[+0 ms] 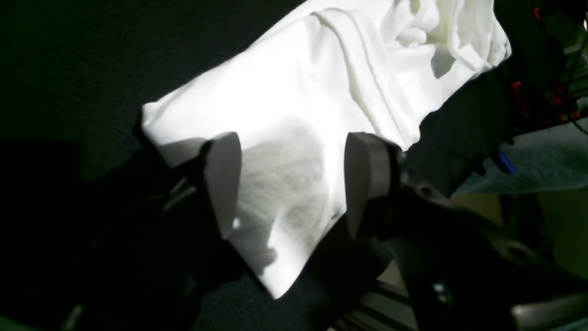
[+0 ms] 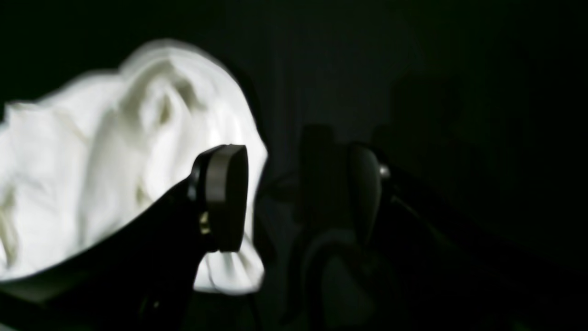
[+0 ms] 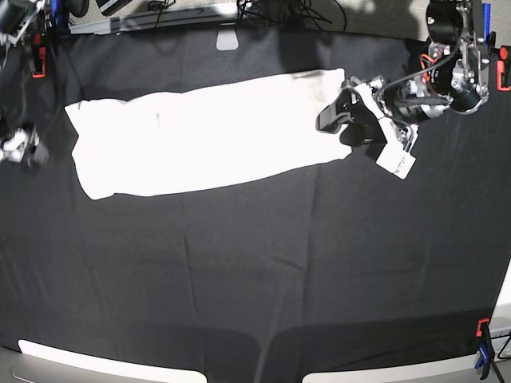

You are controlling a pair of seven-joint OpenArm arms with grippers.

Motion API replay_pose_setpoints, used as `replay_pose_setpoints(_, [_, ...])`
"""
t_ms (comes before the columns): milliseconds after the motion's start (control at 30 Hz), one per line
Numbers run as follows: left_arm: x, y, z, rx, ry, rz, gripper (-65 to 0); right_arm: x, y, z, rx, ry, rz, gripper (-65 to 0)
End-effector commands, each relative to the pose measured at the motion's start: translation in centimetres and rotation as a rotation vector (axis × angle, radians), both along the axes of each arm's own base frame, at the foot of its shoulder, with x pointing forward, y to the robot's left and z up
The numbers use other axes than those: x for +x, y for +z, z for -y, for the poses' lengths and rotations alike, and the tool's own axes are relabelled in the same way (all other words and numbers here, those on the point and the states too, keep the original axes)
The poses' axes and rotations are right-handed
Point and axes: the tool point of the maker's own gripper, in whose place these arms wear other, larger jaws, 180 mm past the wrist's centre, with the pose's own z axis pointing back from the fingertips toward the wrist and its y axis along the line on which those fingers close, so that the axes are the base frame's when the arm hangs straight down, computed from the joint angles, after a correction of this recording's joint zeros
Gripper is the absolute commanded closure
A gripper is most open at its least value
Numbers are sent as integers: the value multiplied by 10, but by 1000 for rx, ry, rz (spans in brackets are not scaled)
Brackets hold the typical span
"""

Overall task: Layout the t-shirt on the table in an organized manner, then fold the t-shirt properly
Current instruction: 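Move the right gripper to the other strip end and grasp it, then lift the strip end with the right gripper and fold it toward the left gripper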

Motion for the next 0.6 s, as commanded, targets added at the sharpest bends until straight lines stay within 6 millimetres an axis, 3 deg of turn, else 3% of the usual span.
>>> replay_pose_setpoints(0, [7,13,1,-30,5,46,-331,9,10,8,-10,-3,31,-336])
replay_pose_setpoints(233, [6,13,1,-29,5,45,-331,13,-46,0,131,-16,-127,-336])
replay_pose_setpoints(433, [6,13,1,-29,5,45,-331,4,-83,-39,188,89,-259,-336])
replay_pose_setpoints(567, [7,13,1,-29,5,46,-331,2,-91,-59,224,132,-288,-336])
